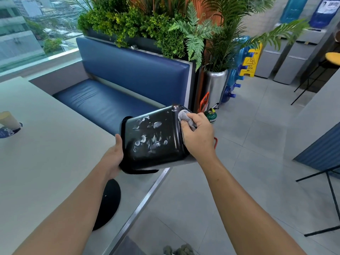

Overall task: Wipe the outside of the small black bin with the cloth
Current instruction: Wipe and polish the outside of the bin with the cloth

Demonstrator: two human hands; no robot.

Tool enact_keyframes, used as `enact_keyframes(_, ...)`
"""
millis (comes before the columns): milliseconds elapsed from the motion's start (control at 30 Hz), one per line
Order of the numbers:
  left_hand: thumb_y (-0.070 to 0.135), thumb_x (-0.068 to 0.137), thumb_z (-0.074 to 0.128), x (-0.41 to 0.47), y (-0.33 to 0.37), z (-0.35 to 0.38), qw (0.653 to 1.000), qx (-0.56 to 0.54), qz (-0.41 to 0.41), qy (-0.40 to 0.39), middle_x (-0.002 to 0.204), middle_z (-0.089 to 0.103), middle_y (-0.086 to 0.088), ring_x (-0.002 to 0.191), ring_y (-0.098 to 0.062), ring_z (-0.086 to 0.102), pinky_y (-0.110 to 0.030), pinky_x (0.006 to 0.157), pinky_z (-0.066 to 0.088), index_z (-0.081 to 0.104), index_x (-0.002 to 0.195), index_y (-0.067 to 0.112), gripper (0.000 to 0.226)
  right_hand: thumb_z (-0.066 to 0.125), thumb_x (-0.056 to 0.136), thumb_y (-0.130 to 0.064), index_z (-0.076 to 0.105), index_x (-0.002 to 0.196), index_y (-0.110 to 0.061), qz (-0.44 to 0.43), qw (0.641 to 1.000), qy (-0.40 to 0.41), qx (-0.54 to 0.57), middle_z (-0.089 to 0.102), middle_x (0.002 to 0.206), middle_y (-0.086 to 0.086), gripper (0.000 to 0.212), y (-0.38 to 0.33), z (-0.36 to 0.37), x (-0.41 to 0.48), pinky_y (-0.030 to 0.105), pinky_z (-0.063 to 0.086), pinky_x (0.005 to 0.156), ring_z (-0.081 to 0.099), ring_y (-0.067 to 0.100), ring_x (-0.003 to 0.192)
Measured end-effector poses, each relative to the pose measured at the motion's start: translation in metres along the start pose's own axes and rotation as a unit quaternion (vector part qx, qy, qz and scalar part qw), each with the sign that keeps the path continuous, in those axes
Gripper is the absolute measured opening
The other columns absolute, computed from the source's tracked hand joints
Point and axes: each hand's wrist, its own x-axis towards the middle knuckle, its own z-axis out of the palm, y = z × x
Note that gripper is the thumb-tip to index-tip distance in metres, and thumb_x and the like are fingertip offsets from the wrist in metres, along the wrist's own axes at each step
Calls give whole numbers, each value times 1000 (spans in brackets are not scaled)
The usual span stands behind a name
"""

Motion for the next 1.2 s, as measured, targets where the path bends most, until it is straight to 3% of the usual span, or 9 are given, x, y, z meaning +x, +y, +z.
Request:
enact_keyframes(167, 74, 101, 43, 6, -5, 5, 998, -29, -14, 59, 99, 82, 1, 96, -21, 76, -35, 75, 57, 75, 106, 20, 63, 71, 98, -19, 78, 108, -13, -19, 999, -28, 22, 59, 89, 4, 14, -5, 9, -18, 8, 42, 72, 58, 12, 81)
enact_keyframes(367, 71, 98, 54, 16, -29, 7, 979, -32, 29, 200, 91, 70, -1, 97, -32, 69, -49, 99, 56, 69, 81, 19, 57, 72, 96, -16, 79, 107, -18, -56, 995, -86, -10, 55, 86, 2, 13, -9, 6, -26, 9, 40, 68, 55, 11, 77)
enact_keyframes(567, 71, 93, 64, 20, -36, 11, 985, -88, 14, 148, 102, 82, -2, 98, -27, 78, -48, 96, 62, 79, 100, 17, 56, 65, 99, -23, 78, 109, -19, 60, 992, -17, -106, 56, 96, 1, 16, 10, -7, -1, 12, 40, 69, 56, 16, 87)
enact_keyframes(633, 71, 92, 64, 22, -41, 15, 985, -98, 6, 139, 101, 83, -2, 97, -26, 79, -47, 93, 63, 80, 103, 16, 58, 65, 98, -20, 78, 105, -16, 36, 994, 1, -102, 53, 93, 0, 15, -4, -1, 1, 13, 33, 64, 54, 16, 83)
enact_keyframes(767, 63, 99, 64, 22, -44, 27, 976, -156, 15, 148, 93, 81, 1, 81, -19, 77, -37, 79, 63, 78, 96, 17, 48, 70, 93, -11, 78, 103, -10, -99, 993, -36, -58, 47, 89, -3, 13, -40, 13, -26, 9, 35, 72, 48, 9, 79)
enact_keyframes(867, 64, 96, 66, 27, -48, 19, 966, -205, 18, 156, 105, 83, -1, 100, -24, 79, -50, 97, 62, 79, 105, 17, 49, 71, 92, -2, 78, 101, -9, -147, 985, -79, -49, 44, 84, -3, 14, -32, 4, -53, 4, 33, 68, 40, 2, 71)
enact_keyframes(933, 68, 94, 67, 29, -48, 12, 966, -209, 20, 152, 105, 83, 1, 103, -25, 78, -53, 100, 60, 78, 107, 19, 52, 71, 92, -3, 79, 99, -13, -125, 986, -83, -71, 47, 84, -1, 14, -14, -6, -50, 7, 34, 67, 43, 4, 71)
enact_keyframes(1067, 63, 98, 65, 24, -50, 14, 971, -190, 21, 144, 85, 82, 5, 92, -25, 77, -46, 92, 61, 77, 99, 17, 47, 67, 95, -14, 78, 97, -17, -15, 992, 2, -129, 48, 84, -5, 12, 16, -16, -14, 24, 40, 67, 48, 8, 72)
enact_keyframes(1200, 61, 99, 66, 24, -51, 26, 968, -205, 16, 143, 103, 82, -2, 90, -22, 78, -42, 85, 62, 78, 102, 17, 45, 69, 93, -10, 77, 98, -13, -93, 991, -25, -97, 49, 88, -3, 9, -20, 2, -36, 19, 43, 70, 50, 11, 76)
